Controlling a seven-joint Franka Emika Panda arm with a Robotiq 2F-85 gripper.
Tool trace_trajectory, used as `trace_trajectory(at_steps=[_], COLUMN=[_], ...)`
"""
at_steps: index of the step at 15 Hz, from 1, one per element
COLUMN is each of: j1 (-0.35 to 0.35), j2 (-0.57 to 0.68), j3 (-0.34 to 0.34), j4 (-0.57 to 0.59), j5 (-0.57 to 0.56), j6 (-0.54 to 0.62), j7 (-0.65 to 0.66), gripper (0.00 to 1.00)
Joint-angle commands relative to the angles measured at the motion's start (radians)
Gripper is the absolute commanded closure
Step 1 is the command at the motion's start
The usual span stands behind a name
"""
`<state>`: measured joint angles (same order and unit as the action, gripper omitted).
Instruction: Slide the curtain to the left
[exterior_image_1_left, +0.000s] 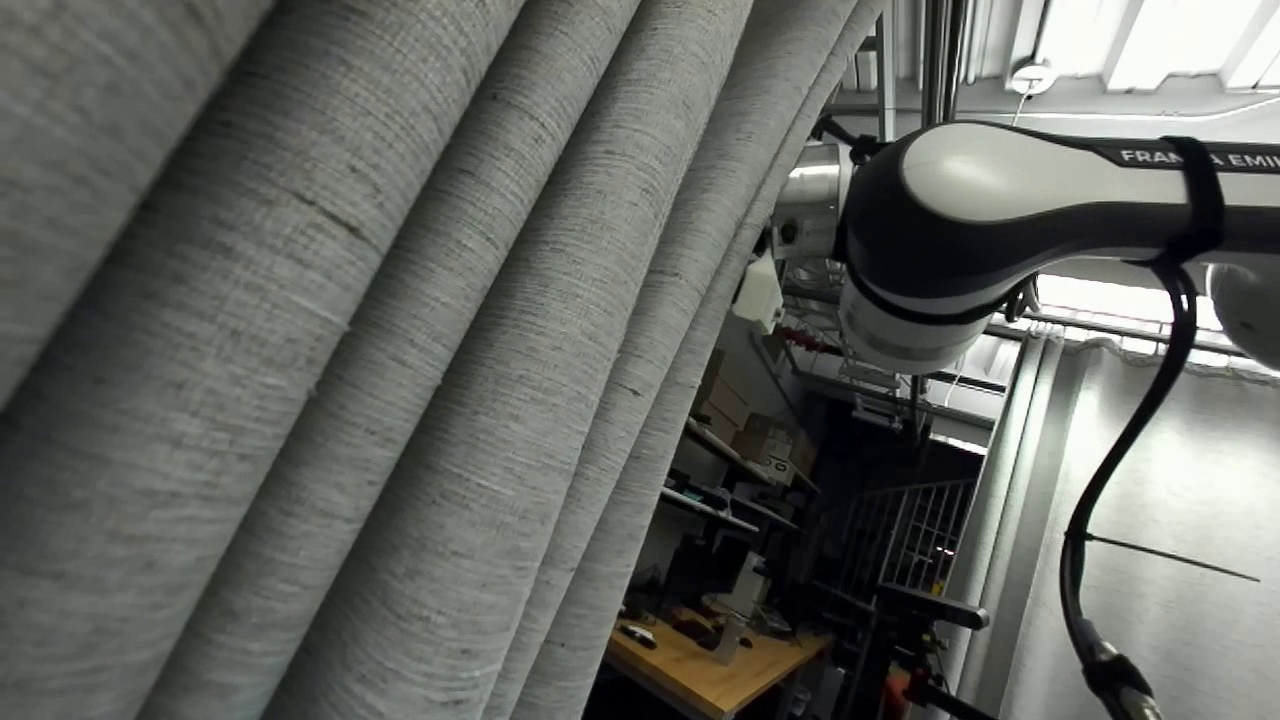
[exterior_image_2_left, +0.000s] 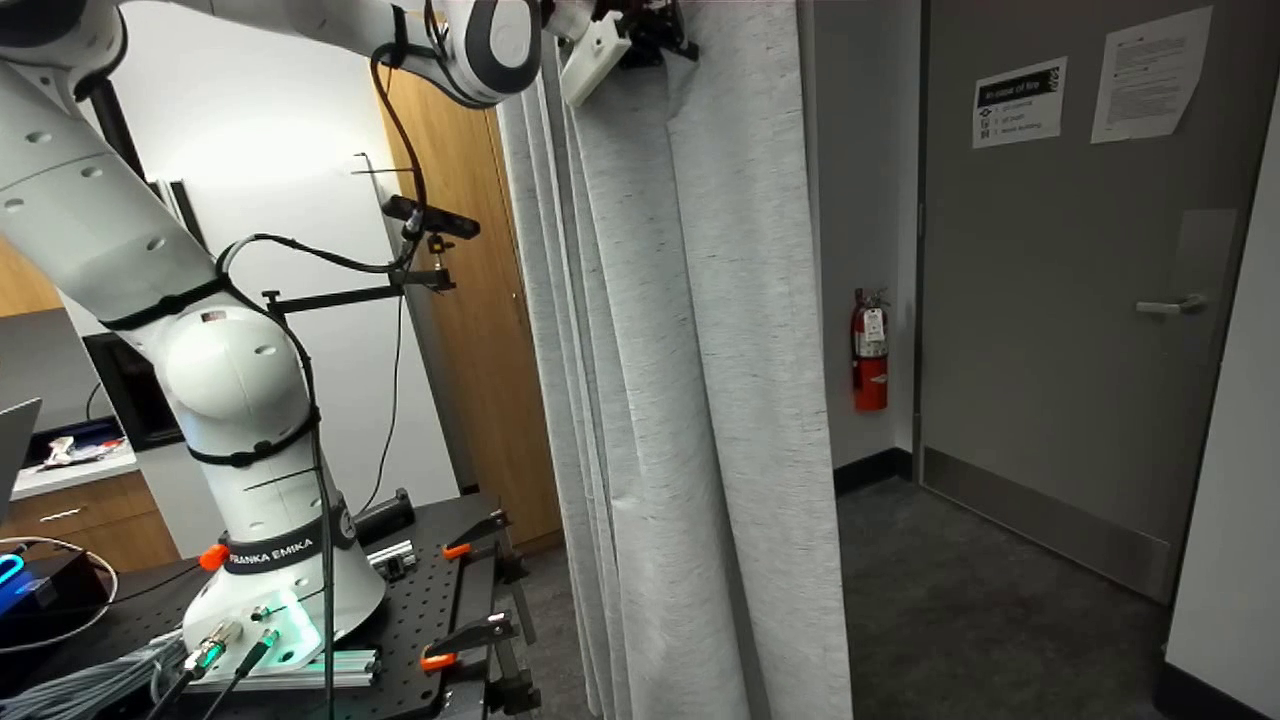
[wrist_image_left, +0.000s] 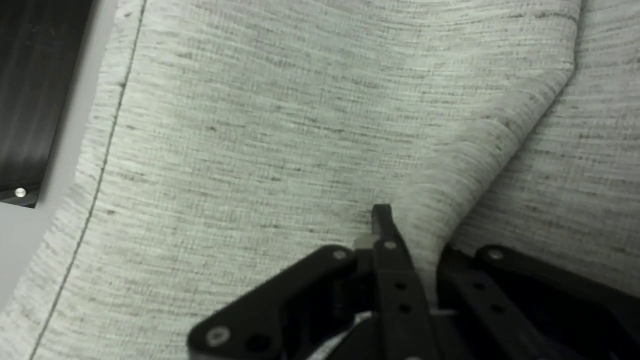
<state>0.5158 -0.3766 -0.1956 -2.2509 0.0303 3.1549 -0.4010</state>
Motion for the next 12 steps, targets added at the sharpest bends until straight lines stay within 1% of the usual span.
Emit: trace_trajectory(at_steps=[1,3,6,10,12], j1=[0.189,0.247,0.312,0.38,0.4], j2=[0.021,0.015,0.007,-0.004,-0.006], j3=[-0.111,-0.167,-0.23,-0.292,-0.312], j4=[-0.093,-0.091,-0.091,-0.096,-0.093], j5=[0.051,0.04,0.03,0.026,0.022], j6=[0.01,0.015,0.017,0.021,0.02], j7=[-0.057,-0.062,-0.065,-0.061,-0.059], gripper=[1.0,1.0,1.0,1.0,1.0])
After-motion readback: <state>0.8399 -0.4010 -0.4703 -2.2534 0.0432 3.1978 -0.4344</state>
